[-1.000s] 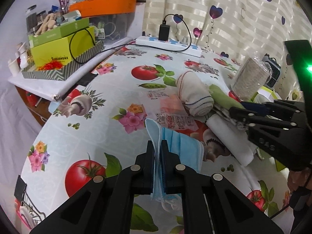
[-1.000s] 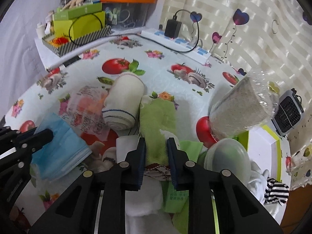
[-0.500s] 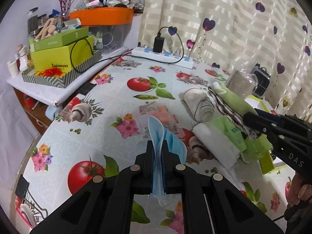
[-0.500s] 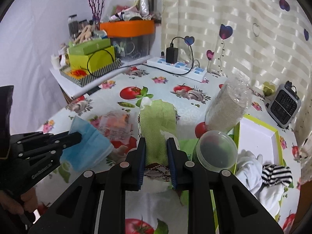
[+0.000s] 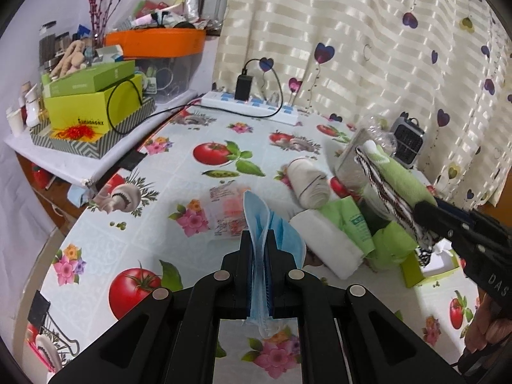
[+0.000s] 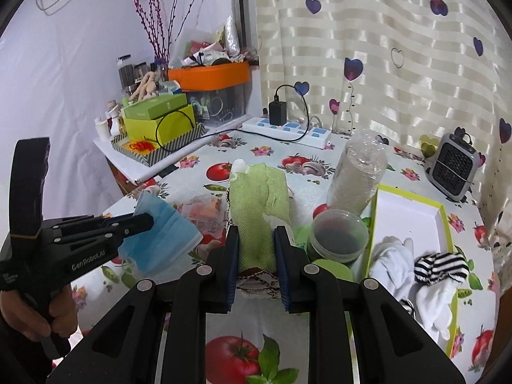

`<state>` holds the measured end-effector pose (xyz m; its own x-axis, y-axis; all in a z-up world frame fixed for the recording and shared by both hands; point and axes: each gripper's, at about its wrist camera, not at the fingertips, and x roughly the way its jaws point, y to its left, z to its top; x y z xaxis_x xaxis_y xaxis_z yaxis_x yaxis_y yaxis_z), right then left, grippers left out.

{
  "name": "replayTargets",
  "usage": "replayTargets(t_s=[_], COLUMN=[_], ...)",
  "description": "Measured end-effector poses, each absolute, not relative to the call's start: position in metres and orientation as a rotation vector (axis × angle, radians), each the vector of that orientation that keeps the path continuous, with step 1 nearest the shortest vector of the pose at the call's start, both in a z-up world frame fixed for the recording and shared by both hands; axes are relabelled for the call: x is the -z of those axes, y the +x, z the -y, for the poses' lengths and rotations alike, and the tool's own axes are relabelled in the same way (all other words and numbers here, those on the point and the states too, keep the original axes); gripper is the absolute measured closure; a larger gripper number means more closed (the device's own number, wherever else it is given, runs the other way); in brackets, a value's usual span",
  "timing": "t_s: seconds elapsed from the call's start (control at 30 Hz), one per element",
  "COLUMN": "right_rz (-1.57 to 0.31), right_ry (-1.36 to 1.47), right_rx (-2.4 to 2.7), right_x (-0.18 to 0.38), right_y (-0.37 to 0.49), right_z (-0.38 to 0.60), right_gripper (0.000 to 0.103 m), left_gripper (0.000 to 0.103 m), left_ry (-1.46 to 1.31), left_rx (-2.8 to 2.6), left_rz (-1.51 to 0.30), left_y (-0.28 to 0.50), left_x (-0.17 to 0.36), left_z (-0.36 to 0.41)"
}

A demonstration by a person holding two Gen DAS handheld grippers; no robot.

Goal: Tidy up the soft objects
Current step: 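Carry the green towel and blue mask over the box with both grippers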

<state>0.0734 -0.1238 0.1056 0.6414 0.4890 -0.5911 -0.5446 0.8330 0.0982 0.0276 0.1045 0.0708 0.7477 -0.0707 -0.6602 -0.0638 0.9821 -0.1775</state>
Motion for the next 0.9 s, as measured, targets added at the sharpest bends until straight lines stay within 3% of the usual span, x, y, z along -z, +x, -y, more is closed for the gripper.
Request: replayTargets(t_s=[0.9], right_rz=[-0.622], right_ry=[0.04], right_rx=[-0.452], right_x=[-0.111], right_y=[0.059], right_z=[0.199], right_gripper=[0.081], left_gripper=[0.097], left_ry=[-0.106], left_rx=[0.176], left_rz=[-0.655], left_y=[0.023], left_x=[-0.114], left_z=[-0.026])
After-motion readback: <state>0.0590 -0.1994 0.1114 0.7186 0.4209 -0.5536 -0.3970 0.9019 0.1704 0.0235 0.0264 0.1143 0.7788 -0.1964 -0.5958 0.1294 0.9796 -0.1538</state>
